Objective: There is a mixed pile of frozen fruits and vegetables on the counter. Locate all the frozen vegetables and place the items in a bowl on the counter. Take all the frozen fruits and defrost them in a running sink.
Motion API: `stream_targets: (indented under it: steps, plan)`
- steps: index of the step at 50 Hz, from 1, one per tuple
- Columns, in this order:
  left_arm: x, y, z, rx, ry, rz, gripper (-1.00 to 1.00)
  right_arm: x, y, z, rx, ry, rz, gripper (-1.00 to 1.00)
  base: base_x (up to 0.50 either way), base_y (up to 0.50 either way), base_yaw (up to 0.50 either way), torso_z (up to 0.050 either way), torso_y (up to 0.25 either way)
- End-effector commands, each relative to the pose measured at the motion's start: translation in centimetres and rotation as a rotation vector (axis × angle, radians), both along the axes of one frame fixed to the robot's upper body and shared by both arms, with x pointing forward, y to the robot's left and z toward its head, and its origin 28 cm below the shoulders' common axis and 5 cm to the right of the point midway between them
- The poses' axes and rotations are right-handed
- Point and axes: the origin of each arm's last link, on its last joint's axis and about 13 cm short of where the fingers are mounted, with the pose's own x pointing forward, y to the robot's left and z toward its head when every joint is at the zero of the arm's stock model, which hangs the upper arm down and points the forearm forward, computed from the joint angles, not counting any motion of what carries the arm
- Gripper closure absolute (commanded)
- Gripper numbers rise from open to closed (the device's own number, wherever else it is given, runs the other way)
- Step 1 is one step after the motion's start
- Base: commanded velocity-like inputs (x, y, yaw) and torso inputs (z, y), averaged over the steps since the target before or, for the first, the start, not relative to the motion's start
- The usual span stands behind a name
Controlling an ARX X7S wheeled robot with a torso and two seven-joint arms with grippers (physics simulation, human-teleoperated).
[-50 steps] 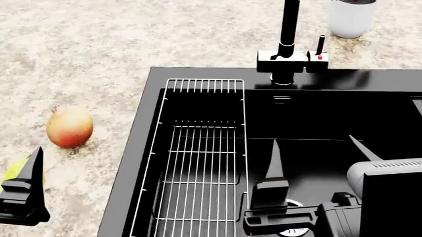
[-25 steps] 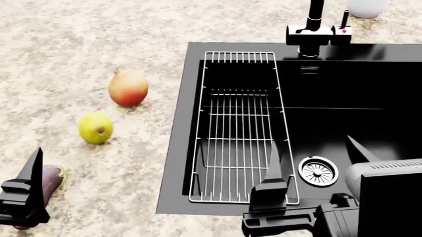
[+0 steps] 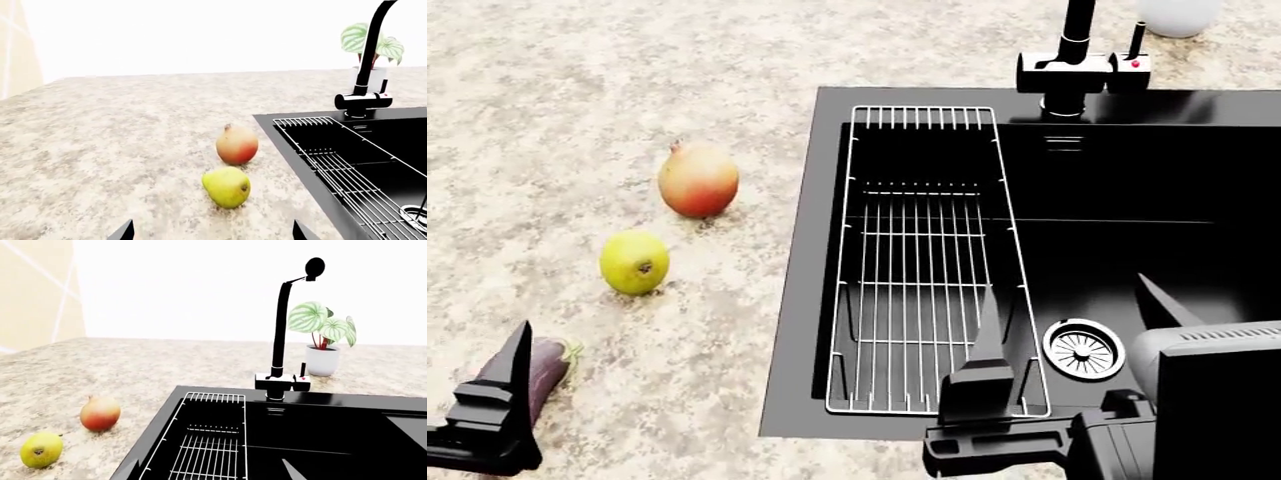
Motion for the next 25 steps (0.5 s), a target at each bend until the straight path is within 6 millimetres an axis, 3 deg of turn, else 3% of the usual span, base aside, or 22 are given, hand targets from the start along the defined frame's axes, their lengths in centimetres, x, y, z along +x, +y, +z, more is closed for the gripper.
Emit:
stream_targets:
  steps: [1,25]
  plan:
    - [-0.1,-0.1,-0.7,0.025,0.07,-0.013,-1.0,0.1,0.0,-0.1,-0.001,0.006,0.001,-1.0,0.0,0.0,0.0,0.0,0.0]
    - [1.3,0.8,-3.3,0.056,0.193,0.042,-1.0,0.3,0.1,-0.3,0.037,0.032,-0.013,-1.0,0.0,0.0,0.0,0.0,0.0]
